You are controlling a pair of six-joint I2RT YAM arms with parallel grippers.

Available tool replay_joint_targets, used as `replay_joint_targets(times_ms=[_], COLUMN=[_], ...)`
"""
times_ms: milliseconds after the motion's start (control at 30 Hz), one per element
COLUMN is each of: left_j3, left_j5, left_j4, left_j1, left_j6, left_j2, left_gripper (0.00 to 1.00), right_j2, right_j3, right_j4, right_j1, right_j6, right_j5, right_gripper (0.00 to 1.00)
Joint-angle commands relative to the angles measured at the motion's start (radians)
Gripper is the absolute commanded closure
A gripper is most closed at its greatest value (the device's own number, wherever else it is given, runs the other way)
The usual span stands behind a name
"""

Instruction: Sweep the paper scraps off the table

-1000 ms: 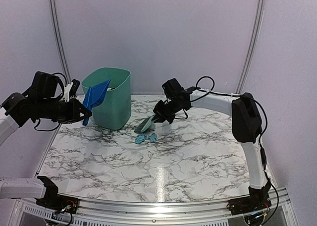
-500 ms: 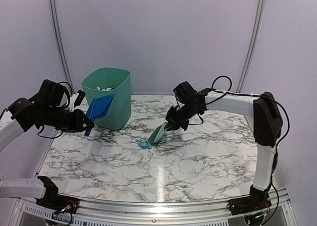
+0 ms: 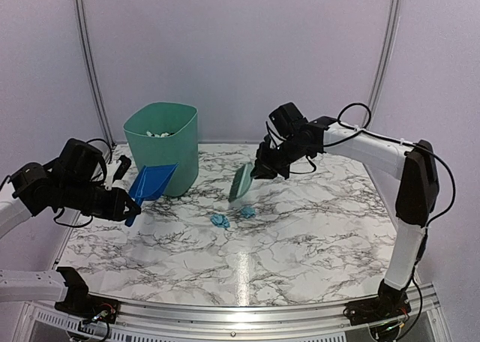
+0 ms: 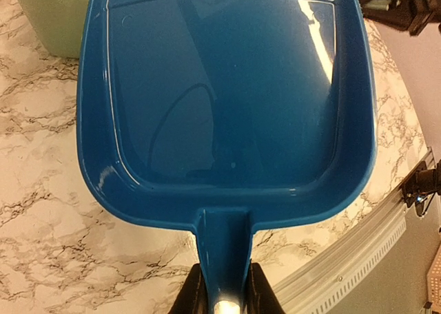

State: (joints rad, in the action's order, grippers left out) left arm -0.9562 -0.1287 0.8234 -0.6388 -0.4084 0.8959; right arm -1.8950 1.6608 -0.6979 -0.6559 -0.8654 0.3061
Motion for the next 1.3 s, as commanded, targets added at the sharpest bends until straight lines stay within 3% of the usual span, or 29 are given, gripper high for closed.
replay_joint_targets(times_ms=[0, 300, 433, 700, 900, 1267], left_j3=[0.027, 0.084, 0.091, 0.126, 0.064, -0.086], left_j5=[0.077, 0.162, 0.175, 0.194, 0.173, 0.155], left_j4=[0.077, 0.157, 0.166, 0.16, 0.136, 0.106], left_j1=[-0.031, -0.088, -0.104, -0.139, -0.164, -0.232], left_j6=[-0.007, -0.03, -0.02, -0.011, -0.021, 0.089], left_j2=[-0.048, -0.072, -0.045, 0.095, 0.232, 0.558], left_gripper=[1.0, 1.0, 1.0, 1.0, 1.0, 1.0], right_j2=[0.023, 0.123, 0.134, 0.055, -0.011, -0.058], right_j3=[0.147, 0.232, 0.257, 0.313, 0.292, 0.196], right_j4=[0.004, -0.133, -0.205, -0.37, -0.486, -0.465], right_j1=[0.007, 0.006, 0.005, -0.063, -0.118, -0.134], right_j6=[0.161, 0.489, 0.553, 0.642, 0.677, 0.705], right_j5=[-0.06, -0.368, -0.436, -0.496, -0.549, -0.426], right_gripper=[1.0, 1.0, 1.0, 1.0, 1.0, 1.0])
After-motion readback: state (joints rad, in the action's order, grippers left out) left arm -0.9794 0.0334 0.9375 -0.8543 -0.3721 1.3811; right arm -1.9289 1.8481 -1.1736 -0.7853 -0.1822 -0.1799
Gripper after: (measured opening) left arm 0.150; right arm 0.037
